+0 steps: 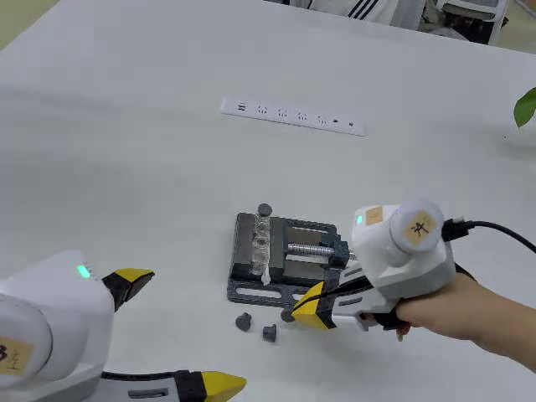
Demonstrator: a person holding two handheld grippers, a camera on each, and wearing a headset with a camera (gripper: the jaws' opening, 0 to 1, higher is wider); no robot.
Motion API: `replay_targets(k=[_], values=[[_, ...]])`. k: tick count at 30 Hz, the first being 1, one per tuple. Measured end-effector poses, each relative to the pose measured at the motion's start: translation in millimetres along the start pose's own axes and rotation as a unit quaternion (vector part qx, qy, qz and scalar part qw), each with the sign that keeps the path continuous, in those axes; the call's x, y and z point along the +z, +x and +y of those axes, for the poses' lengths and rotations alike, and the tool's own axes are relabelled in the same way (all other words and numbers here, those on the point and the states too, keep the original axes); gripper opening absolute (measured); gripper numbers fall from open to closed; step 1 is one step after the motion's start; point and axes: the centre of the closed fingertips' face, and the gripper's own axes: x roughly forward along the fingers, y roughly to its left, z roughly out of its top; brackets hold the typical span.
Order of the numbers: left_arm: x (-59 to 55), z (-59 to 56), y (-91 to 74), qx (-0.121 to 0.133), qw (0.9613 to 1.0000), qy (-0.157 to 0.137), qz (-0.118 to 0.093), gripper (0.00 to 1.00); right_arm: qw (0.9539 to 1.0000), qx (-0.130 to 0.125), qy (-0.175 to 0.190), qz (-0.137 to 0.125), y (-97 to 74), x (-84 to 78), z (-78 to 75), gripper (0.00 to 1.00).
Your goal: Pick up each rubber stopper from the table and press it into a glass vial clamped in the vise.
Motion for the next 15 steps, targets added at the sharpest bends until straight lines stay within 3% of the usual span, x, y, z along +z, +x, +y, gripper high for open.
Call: replay_targets(k=[4,7,10,13,14,15], values=[[8.2,-1.5,1.1,-0.006,0.9998,0.017,-0.011,0.86,0.9937,0.025,0.088,-0.065,-18.7,25.8,12.3,0.0],[19.0,-2.9,1.1,-0.008,0.9992,0.029,-0.026,0.84,0.9807,0.05,0.157,-0.106,-30.3,40.6,19.6,0.0],[30.9,-4.4,1.3,-0.013,0.9975,0.052,-0.047,0.8,0.9612,0.091,0.218,-0.142,-41.1,54.5,32.9,0.0],[44.1,-7.5,1.4,-0.021,0.9945,0.081,-0.063,0.75,0.9236,0.142,0.303,-0.187,-52.3,69.7,43.5,0.0],[48.8,-7.5,1.3,-0.023,0.9932,0.09,-0.07,0.74,0.9141,0.151,0.322,-0.194,-54.5,72.0,45.6,0.0],[52.7,-8.6,1.1,-0.026,0.992,0.098,-0.075,0.72,0.9079,0.159,0.329,-0.205,-56.6,74.9,46.7,0.0]])
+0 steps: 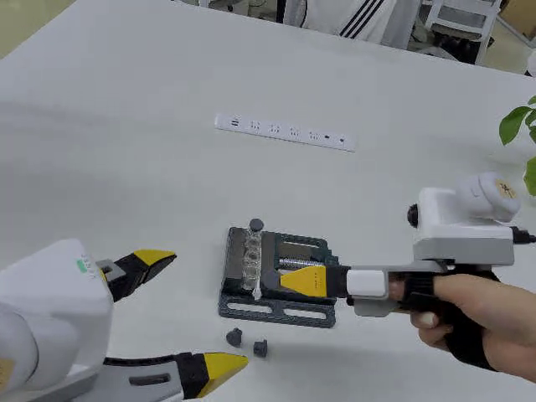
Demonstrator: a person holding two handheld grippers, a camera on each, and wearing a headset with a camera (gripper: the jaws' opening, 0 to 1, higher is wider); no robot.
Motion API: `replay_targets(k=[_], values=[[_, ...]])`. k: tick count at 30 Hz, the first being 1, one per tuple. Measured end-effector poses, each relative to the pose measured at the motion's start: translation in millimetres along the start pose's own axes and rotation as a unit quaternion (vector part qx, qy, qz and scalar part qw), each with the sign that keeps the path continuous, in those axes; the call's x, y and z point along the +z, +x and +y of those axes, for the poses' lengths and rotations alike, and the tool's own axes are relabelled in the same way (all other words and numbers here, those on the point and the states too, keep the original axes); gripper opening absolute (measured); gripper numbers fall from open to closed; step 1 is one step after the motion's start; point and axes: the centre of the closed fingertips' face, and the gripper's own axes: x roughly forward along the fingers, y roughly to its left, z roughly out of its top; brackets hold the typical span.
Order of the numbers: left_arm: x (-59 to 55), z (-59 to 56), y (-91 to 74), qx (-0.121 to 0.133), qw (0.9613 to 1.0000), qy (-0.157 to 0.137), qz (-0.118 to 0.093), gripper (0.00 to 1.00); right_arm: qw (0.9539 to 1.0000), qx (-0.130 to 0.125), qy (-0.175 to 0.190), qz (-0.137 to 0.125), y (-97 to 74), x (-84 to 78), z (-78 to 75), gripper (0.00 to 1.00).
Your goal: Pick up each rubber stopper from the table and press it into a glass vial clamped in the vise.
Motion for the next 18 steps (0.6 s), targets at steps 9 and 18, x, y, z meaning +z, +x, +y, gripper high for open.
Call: replay_targets(k=[9,18], values=[[42.1,-18.4,12.7,-0.038,0.9976,0.035,-0.046,0.5,0.9882,0.072,0.126,-0.051,-2.9,7.4,35.7,0.0],[59.3,-27.8,18.9,-0.053,0.9955,0.034,-0.071,0.3,0.9788,0.085,0.179,-0.054,-6.6,2.9,38.4,0.0]])
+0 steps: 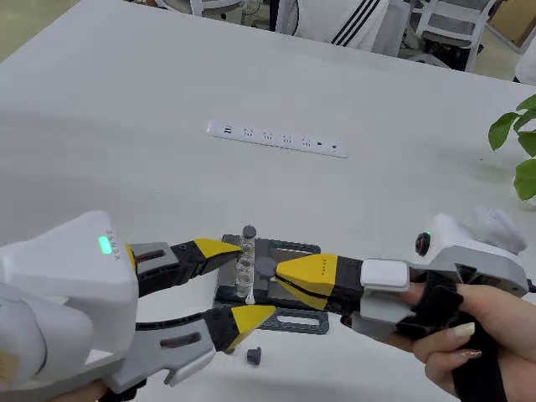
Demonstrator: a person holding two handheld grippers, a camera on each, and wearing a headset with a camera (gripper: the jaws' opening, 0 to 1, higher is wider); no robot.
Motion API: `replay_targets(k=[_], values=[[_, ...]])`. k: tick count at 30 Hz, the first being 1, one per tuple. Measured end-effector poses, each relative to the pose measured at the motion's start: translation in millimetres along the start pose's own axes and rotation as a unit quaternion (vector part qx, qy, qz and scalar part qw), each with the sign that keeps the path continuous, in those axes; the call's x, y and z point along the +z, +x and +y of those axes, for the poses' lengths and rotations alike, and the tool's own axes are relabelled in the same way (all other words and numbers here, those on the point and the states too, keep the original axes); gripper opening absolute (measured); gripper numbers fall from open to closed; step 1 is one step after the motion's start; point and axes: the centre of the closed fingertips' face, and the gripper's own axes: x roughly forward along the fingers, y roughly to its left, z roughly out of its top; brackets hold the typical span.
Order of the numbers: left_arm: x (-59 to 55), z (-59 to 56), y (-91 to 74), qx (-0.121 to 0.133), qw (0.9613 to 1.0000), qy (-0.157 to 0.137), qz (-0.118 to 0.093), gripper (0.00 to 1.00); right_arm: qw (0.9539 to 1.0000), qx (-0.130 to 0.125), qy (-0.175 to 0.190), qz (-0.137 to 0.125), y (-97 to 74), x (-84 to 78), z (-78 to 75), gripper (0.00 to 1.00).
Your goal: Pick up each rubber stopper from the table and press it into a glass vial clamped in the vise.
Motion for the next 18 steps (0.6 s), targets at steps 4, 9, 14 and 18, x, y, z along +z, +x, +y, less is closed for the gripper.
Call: replay_targets(k=[4,9,14,18], values=[[0.8,-1.6,1.1,-0.002,1.0,0.002,-0.003,0.24,1.0,0.003,0.008,-0.004,-1.3,0.7,-1.5,0.0],[1.2,-1.9,1.5,-0.001,1.0,-0.002,-0.006,0.2,0.9999,0.003,0.013,-0.008,-2.0,2.6,-3.7,0.0],[-0.7,-0.9,0.8,-0.001,1.0,0.001,-0.006,0.17,0.9997,0.007,0.022,-0.011,-1.6,3.5,-4.3,0.0],[1.1,0.1,1.0,0.001,0.9999,0.0,-0.011,0.15,0.9995,0.011,0.028,-0.011,0.4,2.7,-3.6,0.0]])
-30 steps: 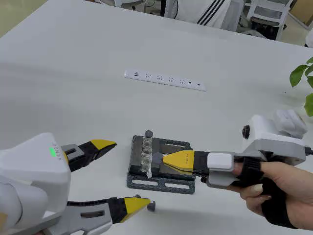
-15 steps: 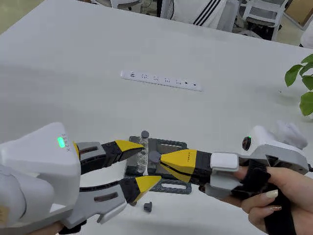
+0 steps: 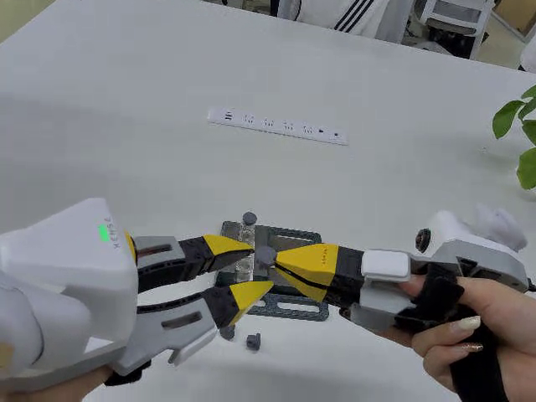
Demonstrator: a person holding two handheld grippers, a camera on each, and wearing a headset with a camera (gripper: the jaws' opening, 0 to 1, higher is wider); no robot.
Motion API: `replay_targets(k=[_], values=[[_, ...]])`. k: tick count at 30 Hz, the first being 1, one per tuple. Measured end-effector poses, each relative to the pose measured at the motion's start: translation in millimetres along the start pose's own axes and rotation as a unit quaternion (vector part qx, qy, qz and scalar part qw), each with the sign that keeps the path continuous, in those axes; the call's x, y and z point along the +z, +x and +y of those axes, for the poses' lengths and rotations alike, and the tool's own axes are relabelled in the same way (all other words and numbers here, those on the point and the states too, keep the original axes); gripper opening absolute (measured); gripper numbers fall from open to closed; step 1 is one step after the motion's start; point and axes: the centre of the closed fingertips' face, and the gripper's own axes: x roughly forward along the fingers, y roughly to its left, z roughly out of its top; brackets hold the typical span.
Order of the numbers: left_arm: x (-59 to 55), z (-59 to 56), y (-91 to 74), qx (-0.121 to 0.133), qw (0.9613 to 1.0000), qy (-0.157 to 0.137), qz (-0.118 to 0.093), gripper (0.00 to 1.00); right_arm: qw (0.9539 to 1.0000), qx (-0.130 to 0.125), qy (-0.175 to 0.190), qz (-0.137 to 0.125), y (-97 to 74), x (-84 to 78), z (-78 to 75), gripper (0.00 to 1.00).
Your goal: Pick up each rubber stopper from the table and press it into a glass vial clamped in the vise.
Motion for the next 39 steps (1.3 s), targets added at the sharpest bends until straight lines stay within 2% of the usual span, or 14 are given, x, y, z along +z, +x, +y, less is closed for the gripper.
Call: replay_targets(k=[6,29,35,37,39], values=[[3.6,-0.1,-0.6,-0.001,0.9999,0.006,-0.008,0.1,1.0,0.001,0.007,0.002,1.2,-2.8,-1.0,0.0],[-4.7,-3.4,-5.5,-0.009,0.9999,-0.008,-0.007,0.05,1.0,-0.006,0.005,0.005,-0.8,-7.6,-8.0,0.0],[-6.3,-6.4,-5.1,-0.013,0.9999,-0.006,-0.003,0.04,0.9998,-0.01,-0.014,0.009,-2.9,-9.4,-8.6,0.0],[-7.3,-6.6,-4.2,-0.012,0.9999,-0.002,0.002,0.04,0.9993,-0.014,-0.035,0.008,-3.1,-8.7,-9.6,0.0],[-8.3,-6.6,-3.4,-0.011,0.9999,0.0,0.006,0.04,0.999,-0.016,-0.042,0.009,-3.1,-8.7,-10.2,0.0]])
